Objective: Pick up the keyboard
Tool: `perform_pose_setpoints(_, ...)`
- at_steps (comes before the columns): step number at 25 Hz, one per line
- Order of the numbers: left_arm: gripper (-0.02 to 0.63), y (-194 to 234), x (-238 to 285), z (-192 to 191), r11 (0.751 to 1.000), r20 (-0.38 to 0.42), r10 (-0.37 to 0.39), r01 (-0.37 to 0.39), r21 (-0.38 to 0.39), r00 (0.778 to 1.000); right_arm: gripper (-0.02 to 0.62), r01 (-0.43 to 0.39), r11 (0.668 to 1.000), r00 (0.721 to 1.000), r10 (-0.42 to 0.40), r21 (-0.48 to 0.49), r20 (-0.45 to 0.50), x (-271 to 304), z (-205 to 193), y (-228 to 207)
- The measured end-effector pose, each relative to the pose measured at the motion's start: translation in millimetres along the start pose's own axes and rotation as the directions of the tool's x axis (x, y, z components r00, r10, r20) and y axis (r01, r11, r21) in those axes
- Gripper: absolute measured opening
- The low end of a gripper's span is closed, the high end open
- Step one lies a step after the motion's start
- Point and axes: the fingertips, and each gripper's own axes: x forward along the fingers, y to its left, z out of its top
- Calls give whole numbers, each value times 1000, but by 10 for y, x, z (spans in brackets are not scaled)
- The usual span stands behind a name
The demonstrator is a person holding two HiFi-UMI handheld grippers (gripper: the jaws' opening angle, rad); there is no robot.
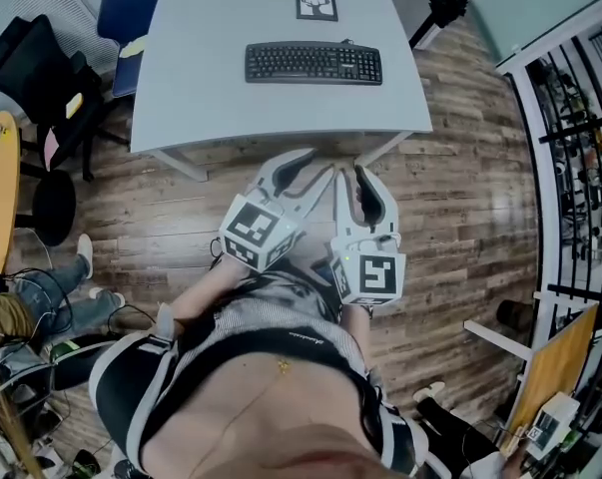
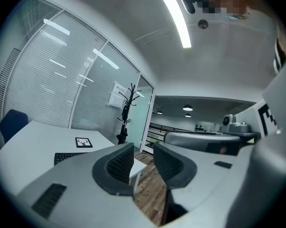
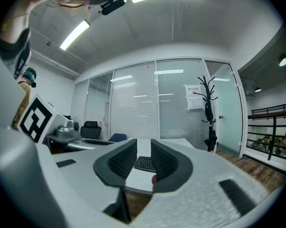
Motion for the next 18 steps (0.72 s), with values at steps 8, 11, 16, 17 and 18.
perform_pose_setpoints(8, 106, 197, 231, 75, 999, -3, -41, 41, 0, 999, 94, 40, 999, 999, -41, -4, -13, 278, -10, -117)
perform_pose_setpoints(11, 106, 290, 293, 130, 999, 0, -44, 44, 10, 999, 94, 42, 999, 999, -42, -7, -14, 397, 5, -142)
perform_pose_setpoints(16, 106, 513, 374, 215, 999, 7, -28, 28, 25, 1000, 95, 25, 1000, 1000, -25, 2, 0, 646, 40, -161)
perform_pose_setpoints(17, 106, 568, 380, 229, 999, 8, -22, 21, 28, 1000, 95, 20, 1000, 1000, -20, 4, 4, 697, 44, -157)
perform_pose_setpoints(18, 106, 627, 383, 244, 999, 9, -14, 14, 30, 1000, 95, 15, 1000, 1000, -15, 6, 7, 747, 49, -150)
